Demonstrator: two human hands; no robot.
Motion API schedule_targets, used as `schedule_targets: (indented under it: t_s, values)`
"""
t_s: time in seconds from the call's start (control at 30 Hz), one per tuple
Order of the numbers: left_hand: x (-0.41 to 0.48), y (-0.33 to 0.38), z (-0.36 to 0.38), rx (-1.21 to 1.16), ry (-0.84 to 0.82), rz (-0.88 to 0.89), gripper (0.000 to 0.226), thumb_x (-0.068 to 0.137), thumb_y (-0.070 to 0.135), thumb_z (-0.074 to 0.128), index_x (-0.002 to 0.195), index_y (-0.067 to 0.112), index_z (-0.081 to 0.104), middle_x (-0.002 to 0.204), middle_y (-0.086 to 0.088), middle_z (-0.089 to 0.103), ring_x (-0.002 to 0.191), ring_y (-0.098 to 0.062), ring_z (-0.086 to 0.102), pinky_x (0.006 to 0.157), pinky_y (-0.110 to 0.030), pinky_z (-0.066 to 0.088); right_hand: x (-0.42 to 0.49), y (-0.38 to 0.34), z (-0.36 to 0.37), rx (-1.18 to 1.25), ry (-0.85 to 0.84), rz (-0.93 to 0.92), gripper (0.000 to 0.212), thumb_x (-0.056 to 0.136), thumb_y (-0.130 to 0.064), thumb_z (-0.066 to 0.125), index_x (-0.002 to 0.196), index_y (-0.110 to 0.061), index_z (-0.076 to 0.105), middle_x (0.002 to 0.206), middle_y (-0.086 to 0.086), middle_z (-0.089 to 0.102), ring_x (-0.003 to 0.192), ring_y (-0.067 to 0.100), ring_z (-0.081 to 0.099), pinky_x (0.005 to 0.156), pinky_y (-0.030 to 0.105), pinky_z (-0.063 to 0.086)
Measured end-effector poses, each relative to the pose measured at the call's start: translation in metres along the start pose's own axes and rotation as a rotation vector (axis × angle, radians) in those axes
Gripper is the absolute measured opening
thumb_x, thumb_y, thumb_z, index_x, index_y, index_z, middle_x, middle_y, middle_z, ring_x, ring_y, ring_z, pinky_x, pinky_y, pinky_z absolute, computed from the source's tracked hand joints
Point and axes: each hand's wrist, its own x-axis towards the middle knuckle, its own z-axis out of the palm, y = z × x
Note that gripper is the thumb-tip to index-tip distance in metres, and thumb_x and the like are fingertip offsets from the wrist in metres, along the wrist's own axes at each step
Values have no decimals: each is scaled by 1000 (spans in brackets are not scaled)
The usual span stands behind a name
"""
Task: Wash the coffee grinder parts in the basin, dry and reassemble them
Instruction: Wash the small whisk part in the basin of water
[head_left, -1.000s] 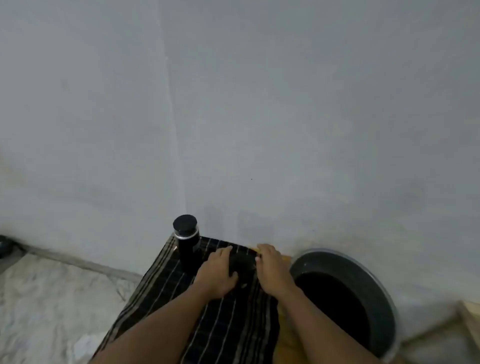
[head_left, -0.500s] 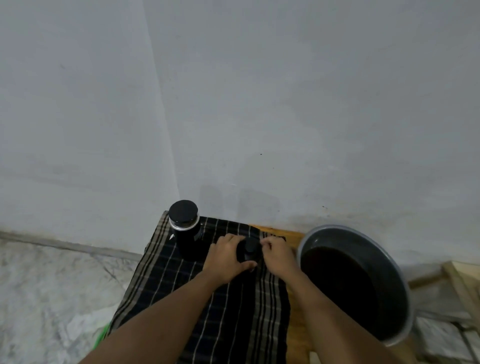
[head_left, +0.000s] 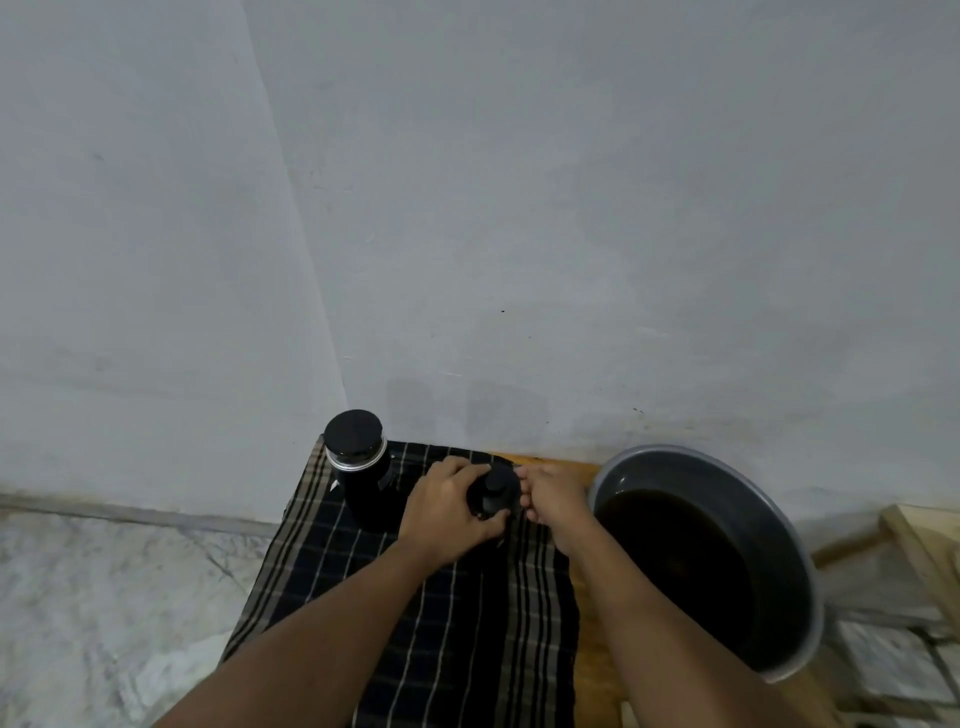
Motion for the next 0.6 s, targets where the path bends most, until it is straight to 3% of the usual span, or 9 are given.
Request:
schedule_targets:
  t_s: [0.2,0.3,0.47,0.6]
  values:
    - [11,11,-19,-193,25,47,78,78,52,69,148,20,52,130,-3,60,115,-16,62,99,-31,54,-5,-26,-7,178,20,35,22,92,1,55,91,-2,76,62,3,61,48,11,50,45,23,40]
    - [18,13,-26,-192,58,83,68,82,39,81,142,16,59,126,-6,63,111,-18,64,99,-30,54,-9,-38,-8,184,11,31,19,92,-1,57,91,-1,76,61,3,61,50,12,49,48,25,40]
    - [27,22,-40,-252,181,81,58,80,31,85,132,12,68,115,-4,69,101,-12,64,95,-26,55,-12,-48,-22,143,9,-6,18,96,-9,55,99,-7,72,74,4,62,60,13,51,55,27,41]
    - [41,52,-41,-403,306,37,51,81,23,85,128,10,70,109,5,64,95,-4,63,84,-2,45,-13,-35,-55,66,40,30,19,99,-21,51,92,-10,66,77,4,57,64,15,48,61,30,41]
